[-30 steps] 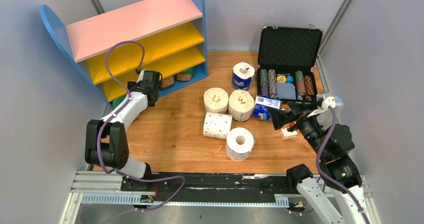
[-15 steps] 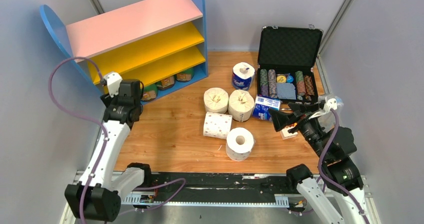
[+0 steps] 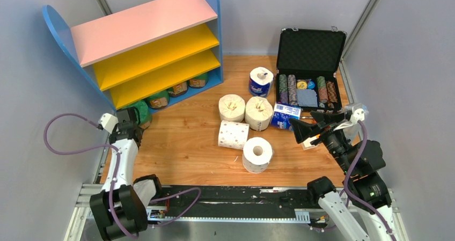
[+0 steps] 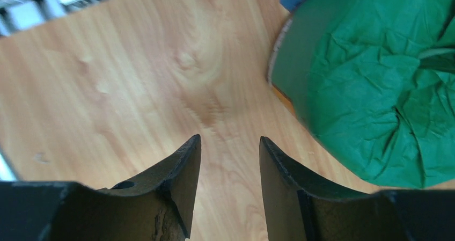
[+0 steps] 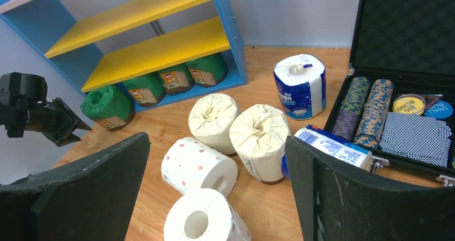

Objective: Place and organize the paper towels onto the shelf
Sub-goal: Place the paper towel on the shelf.

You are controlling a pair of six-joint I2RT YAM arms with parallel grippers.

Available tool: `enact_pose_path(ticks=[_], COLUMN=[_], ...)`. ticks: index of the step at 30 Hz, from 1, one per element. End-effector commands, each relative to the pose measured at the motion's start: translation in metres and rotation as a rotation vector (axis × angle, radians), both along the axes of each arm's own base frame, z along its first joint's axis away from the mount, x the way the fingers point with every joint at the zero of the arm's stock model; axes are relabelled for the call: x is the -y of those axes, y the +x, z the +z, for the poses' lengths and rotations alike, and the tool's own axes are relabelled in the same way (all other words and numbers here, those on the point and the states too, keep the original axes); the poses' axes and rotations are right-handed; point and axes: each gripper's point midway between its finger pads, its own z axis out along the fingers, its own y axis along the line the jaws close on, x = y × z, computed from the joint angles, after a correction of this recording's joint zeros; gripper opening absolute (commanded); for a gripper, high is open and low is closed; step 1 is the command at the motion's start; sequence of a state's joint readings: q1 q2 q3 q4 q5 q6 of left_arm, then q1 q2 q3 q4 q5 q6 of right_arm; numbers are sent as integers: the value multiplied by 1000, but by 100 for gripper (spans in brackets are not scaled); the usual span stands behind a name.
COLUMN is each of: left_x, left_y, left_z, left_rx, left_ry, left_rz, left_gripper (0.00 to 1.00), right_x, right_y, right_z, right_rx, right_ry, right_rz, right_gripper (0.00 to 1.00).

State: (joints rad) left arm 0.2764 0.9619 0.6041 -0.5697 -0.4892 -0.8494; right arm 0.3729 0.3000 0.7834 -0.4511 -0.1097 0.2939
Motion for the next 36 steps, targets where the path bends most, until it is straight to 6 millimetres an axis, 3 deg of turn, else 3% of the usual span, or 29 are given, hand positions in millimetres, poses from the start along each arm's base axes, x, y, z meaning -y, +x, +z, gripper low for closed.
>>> enact_pose_path(ticks=[1,5,11,23,36], left_x=[10,5,-6,-18,-10], left_y=[40,55,79,101,116], left_z=[5,5,22,54,18], left_rx=[211,257,328,441,489], left_ry=[-115,-113,-89,-32,-111], left_rz=[24,38,53,57,52], left_gripper=[51,51,51,50,50], right_x=[1,0,0,-1,-3], right_y=[-1,0,2,7,11], right_z=[11,11,8,5,-1], right_rx=[40,38,29,12,-11], right_ry=[23,21,15,4,-1], right_rz=[-4,-3,-8,-10,-9], right_gripper=[100,100,100,100,100])
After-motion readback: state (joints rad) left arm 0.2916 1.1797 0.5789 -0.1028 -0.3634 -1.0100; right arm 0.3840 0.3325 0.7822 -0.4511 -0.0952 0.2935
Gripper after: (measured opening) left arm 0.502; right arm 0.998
